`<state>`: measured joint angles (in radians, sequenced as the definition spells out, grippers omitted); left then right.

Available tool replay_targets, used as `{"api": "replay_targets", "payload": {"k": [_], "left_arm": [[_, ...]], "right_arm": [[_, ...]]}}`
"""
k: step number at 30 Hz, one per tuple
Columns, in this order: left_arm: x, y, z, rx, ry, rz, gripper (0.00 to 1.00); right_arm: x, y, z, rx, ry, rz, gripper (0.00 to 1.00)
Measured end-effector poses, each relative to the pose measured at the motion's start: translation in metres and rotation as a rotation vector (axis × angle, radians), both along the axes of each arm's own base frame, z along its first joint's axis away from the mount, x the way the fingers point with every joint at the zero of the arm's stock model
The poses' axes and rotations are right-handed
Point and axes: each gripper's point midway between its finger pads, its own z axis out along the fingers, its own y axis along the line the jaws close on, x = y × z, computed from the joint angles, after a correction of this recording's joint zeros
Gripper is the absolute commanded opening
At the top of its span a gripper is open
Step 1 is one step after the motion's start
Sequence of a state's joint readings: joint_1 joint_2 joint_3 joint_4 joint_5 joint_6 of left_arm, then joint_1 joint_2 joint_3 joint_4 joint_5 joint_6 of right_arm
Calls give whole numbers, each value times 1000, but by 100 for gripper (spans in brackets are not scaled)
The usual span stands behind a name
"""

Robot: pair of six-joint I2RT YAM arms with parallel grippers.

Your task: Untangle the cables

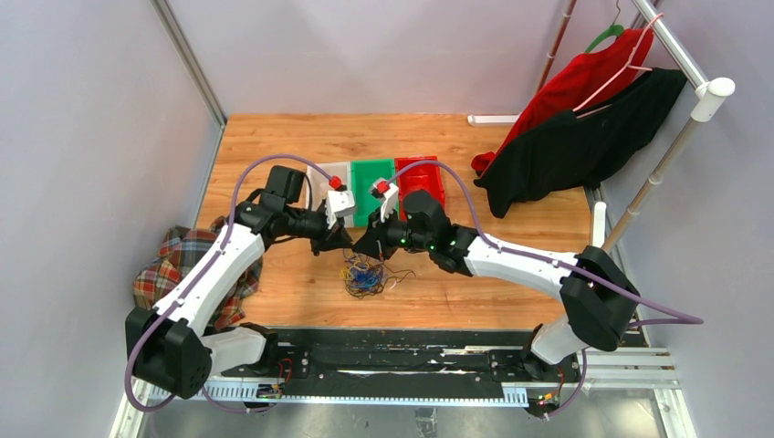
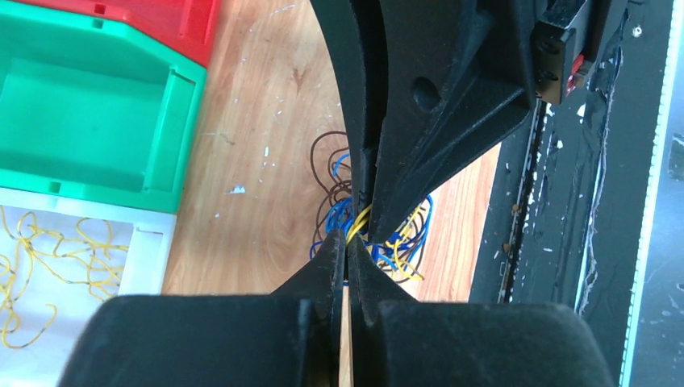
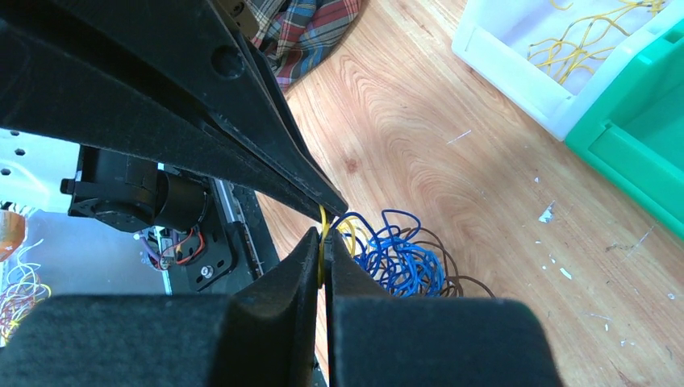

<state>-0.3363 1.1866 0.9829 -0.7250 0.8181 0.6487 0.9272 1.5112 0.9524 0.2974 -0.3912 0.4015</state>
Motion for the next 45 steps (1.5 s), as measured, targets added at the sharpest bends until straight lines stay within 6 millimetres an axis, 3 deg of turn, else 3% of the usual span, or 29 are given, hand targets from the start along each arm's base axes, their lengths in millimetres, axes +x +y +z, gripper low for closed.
{"api": "replay_targets", "payload": {"k": [5,12,19,27,39,45], "left_arm": [[4,2,2,-9,2,69,1],[10,8,-6,20,97,209,1],[1,8,-11,18,220,272,1],[1,7,-4,-1,248,306,1],[-4,5,25,-53,220,315,1],[-13,2,28,-70,257,293,1]], "right_arm": [[3,-1,-2,2,-5,-24,39],[18,-20,-11,-31,-26,-165,55],[28,-23,9,25,-82,-231,57],[21,-16,11,31,-95,-217,57],[25,-12,1,-10,-160,-260,58],[30,-7,-2,-2,-173,-287,57]]}}
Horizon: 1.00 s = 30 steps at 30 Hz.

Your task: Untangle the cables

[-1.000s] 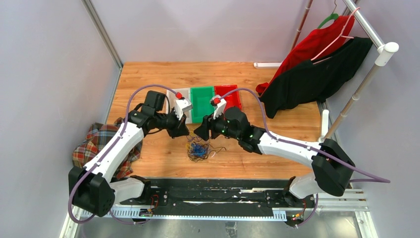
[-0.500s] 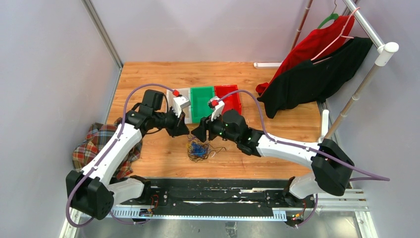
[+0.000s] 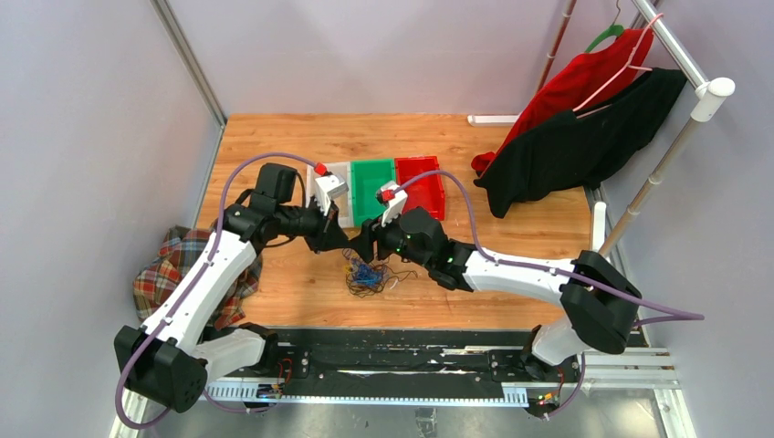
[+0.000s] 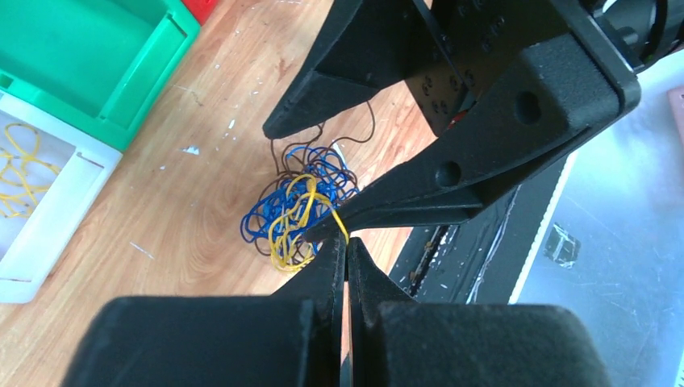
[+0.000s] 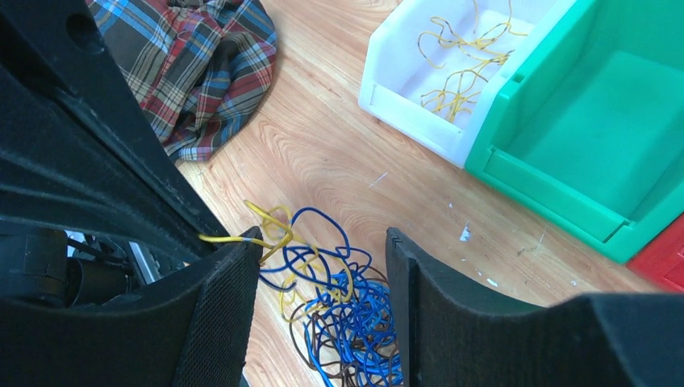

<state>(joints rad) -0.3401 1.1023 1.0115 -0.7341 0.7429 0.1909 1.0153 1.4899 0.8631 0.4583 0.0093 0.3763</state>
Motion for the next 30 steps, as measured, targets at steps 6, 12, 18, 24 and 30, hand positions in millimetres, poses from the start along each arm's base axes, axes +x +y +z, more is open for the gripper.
{"api": "replay_targets", "payload": {"k": [6,12,18,24,30], "left_arm": [[-4,-4,8,-33,10,-22,1],[-18,-15,30,-119,36,-100,1],[-26,-19,58,-146,17,-166,1],[-28,-16,90,-137,-71,-205,1],[-25,-13,116,-123,-171,-206,1]], "right_arm": [[5,3,7,45,-1,-32,57],[7,11,8,143,20,-45,58],[3,9,-18,187,80,-66,56],[-4,-15,-60,134,133,-120,54],[-6,-40,-73,76,131,-180,55]]}}
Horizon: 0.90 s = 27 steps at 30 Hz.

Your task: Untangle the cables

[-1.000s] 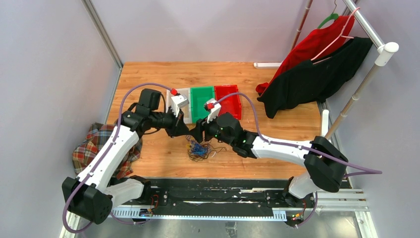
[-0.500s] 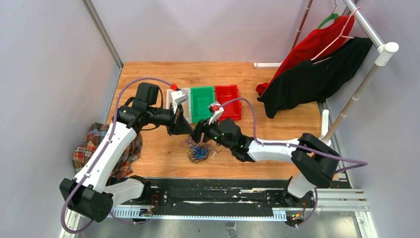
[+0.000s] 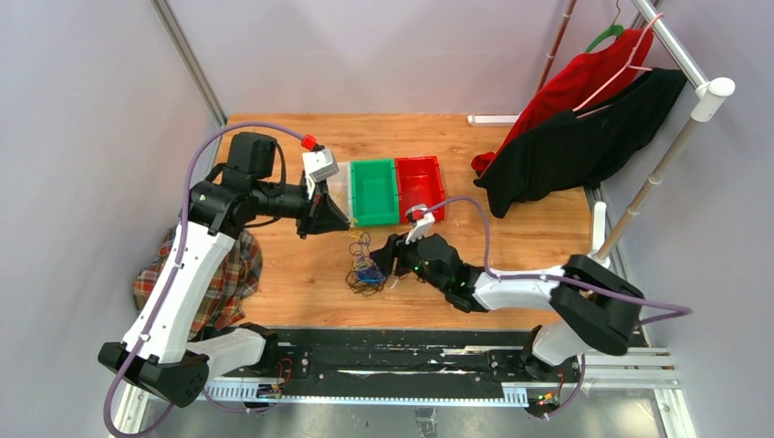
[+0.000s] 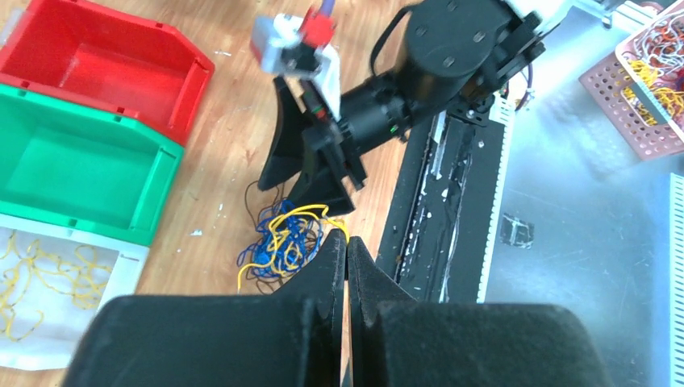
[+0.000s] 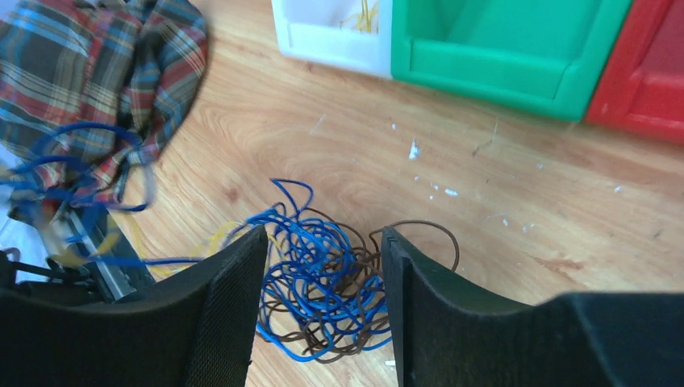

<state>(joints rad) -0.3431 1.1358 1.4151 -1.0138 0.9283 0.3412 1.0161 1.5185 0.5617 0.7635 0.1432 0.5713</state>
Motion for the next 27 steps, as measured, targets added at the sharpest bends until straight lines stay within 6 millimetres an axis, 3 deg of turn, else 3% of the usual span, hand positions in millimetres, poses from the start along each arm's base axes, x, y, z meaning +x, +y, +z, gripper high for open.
{"api": "replay_targets", "payload": {"k": [5,10,18,27], "left_arm": [[0,3,-4,23,3,14,1],[2,5,-8,40,12,28,1],[11,6,-18,70,58,71,1],[8,5,-16,41,76,102,1]], "right_arm": [[0,-12,52,44,-94,-13,59],[-2,-10,104,99,-194,8,60],[-31,10,130,70,-300,115,60],[-20,16,143,17,-377,72,58]]}}
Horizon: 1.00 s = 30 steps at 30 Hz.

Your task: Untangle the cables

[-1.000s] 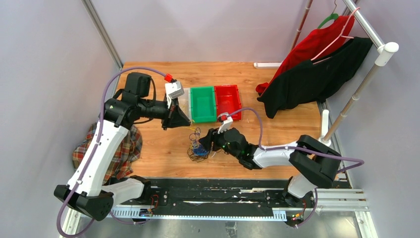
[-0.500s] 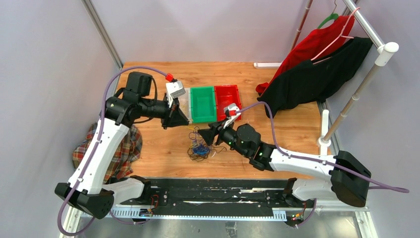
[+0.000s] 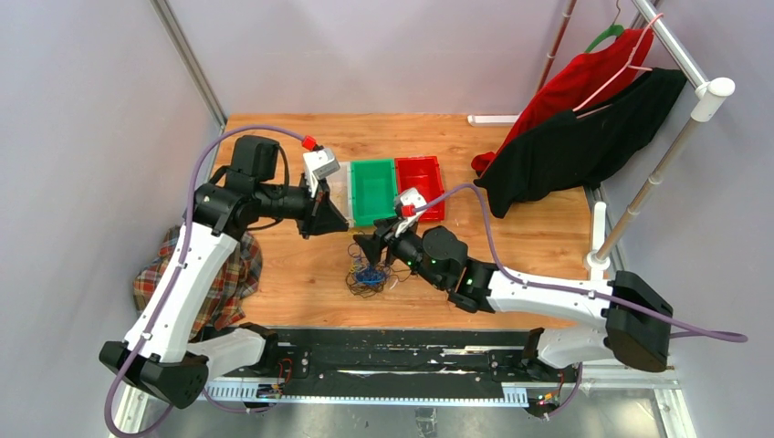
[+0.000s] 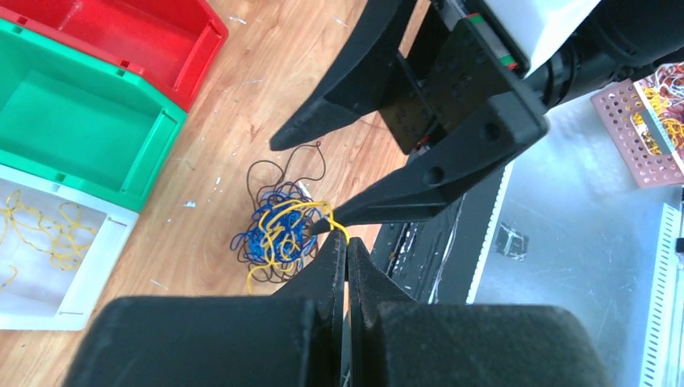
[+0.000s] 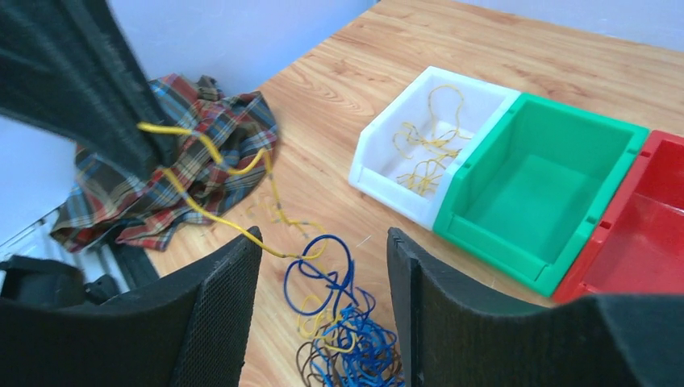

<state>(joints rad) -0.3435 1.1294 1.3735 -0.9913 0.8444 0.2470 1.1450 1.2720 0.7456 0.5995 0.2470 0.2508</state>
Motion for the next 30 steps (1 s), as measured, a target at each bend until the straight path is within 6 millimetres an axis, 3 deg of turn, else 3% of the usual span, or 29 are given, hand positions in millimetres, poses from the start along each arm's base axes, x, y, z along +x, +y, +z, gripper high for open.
{"api": "replay_targets", "payload": {"k": [12,17,20,24,30], "left_arm": [[-13,-4,13,-61,16,-19,1],[-18,-6,16,-80,33,-34,1],[-19,-6,20,-85,27,-39,1],[-17,-4,34,-83,-25,-38,1],[-16,-1,64,-89,-128,-33,1]], "right_arm": [[32,11,-7,-57,-50,-127,55],[38,26,0,-35,-65,-122,56],[43,39,-7,-51,-59,-121,56],[46,44,-34,-86,-31,-121,55],[37,28,-100,-175,62,-130,52]]}}
